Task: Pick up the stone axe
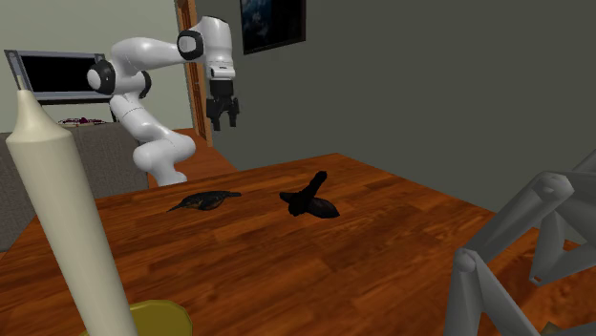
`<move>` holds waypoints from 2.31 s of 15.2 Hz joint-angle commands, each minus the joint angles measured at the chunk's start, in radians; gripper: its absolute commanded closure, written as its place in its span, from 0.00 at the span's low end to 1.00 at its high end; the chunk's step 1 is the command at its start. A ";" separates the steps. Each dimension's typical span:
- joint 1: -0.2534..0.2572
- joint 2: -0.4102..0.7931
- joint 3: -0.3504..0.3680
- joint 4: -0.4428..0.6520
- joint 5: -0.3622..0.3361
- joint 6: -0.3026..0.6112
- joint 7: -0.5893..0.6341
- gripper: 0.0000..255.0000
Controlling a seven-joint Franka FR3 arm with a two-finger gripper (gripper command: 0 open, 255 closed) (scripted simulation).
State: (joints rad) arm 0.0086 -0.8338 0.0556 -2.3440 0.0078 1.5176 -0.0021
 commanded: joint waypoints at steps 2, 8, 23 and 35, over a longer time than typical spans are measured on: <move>-0.011 0.031 0.020 0.008 0.013 0.025 0.049 0.00; -0.089 0.236 0.129 0.089 0.058 0.160 0.335 0.00; -0.244 0.803 0.256 0.492 -0.052 0.326 1.030 0.00; -0.260 1.096 0.201 0.756 -0.140 0.348 1.358 0.00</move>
State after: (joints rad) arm -0.2509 0.2598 0.2574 -1.5796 -0.1310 1.8542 1.3518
